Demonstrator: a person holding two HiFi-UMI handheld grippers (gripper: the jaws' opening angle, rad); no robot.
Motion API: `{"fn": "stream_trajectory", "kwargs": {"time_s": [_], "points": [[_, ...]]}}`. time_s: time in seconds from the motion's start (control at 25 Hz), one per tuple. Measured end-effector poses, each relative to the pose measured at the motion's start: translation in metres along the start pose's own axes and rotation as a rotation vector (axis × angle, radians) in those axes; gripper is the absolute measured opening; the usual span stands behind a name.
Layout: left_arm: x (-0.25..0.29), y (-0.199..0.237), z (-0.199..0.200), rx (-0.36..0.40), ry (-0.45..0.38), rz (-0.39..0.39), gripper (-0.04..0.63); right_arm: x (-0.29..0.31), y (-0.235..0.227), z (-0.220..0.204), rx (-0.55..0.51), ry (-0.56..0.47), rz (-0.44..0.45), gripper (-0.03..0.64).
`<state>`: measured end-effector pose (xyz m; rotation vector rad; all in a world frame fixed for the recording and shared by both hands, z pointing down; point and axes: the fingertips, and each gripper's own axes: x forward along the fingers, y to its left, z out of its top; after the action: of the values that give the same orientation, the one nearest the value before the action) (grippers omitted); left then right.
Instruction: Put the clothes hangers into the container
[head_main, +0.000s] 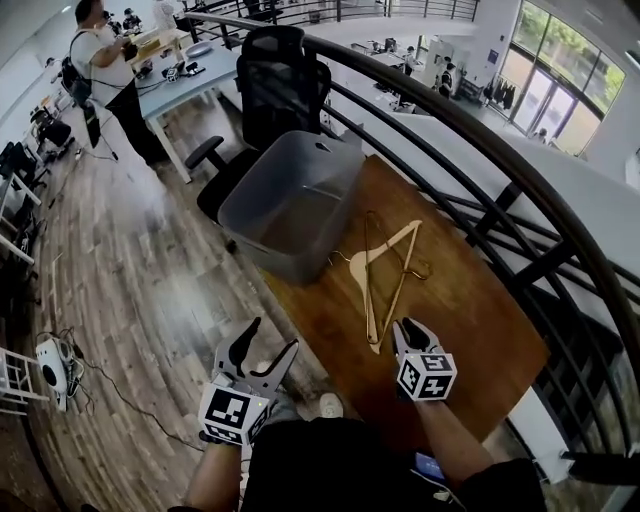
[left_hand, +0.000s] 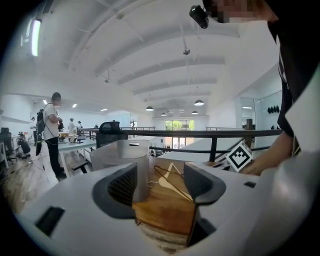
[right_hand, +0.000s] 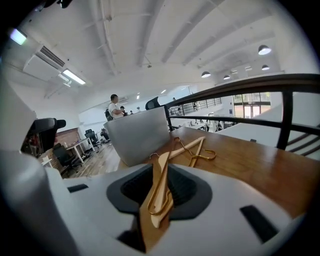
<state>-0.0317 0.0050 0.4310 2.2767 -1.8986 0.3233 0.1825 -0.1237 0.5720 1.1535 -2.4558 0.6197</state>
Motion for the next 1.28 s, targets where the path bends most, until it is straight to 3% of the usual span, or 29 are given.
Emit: {"fn": "stream_trajectory", "kwargs": {"time_s": [0.84,1.28], "points": [[0.059,0.078,0.012,0.021,0.015,-0.211,0.298,0.100,0.015,-0.056,-0.059,0.350,-0.157,0.106],[0.067,0.100,0.000,0.011,0.040,-0.250,0.298,0.114,0.008,-0.074,-0.115,0.484,-0.265,0.075]]}}
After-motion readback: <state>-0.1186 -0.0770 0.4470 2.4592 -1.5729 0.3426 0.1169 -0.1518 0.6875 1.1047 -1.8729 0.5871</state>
